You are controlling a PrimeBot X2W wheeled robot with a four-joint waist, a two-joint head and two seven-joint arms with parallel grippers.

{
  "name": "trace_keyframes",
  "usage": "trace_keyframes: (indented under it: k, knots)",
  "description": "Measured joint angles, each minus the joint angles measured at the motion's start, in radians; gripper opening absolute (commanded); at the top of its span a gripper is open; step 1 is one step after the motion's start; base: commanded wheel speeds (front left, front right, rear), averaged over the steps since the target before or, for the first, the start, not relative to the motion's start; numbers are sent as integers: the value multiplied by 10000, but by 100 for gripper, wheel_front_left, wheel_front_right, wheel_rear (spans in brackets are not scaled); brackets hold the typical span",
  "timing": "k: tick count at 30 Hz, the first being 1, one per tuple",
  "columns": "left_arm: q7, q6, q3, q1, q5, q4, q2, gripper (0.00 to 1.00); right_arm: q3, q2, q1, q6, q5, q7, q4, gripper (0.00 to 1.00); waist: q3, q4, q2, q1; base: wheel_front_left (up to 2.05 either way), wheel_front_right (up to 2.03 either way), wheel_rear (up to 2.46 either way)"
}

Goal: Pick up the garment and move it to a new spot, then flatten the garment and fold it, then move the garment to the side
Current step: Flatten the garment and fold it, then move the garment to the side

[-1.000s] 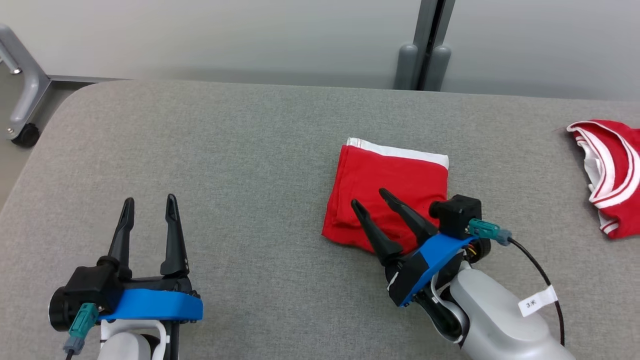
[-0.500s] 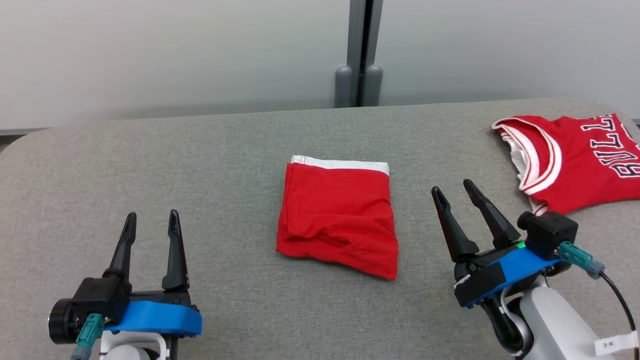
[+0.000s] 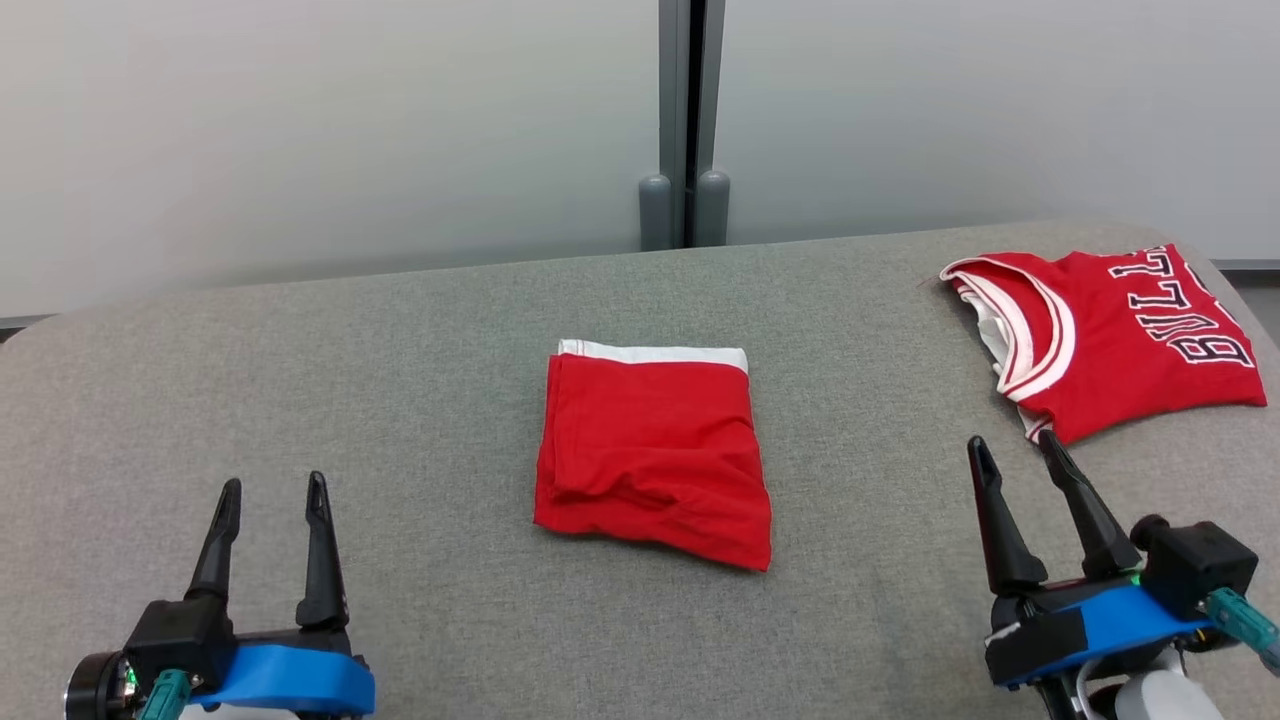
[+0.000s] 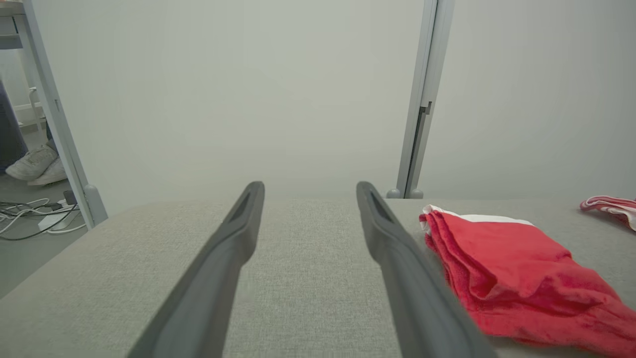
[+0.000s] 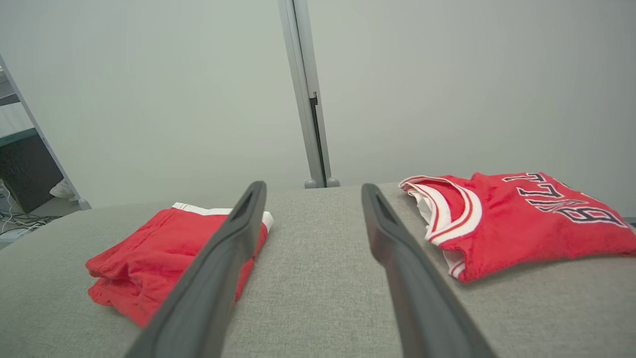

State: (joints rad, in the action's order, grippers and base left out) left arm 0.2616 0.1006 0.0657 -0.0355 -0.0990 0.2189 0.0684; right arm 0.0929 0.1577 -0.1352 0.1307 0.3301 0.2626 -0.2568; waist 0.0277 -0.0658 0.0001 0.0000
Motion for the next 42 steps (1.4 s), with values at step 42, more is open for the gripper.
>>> trace_keyframes:
  k: [42]
  knots:
    - [0,-332,-142,685,-40,-240,153,100,-1223,-1001,1273,0,-1701,-1104,1331,100,-199,582,0,0,0,0,0]
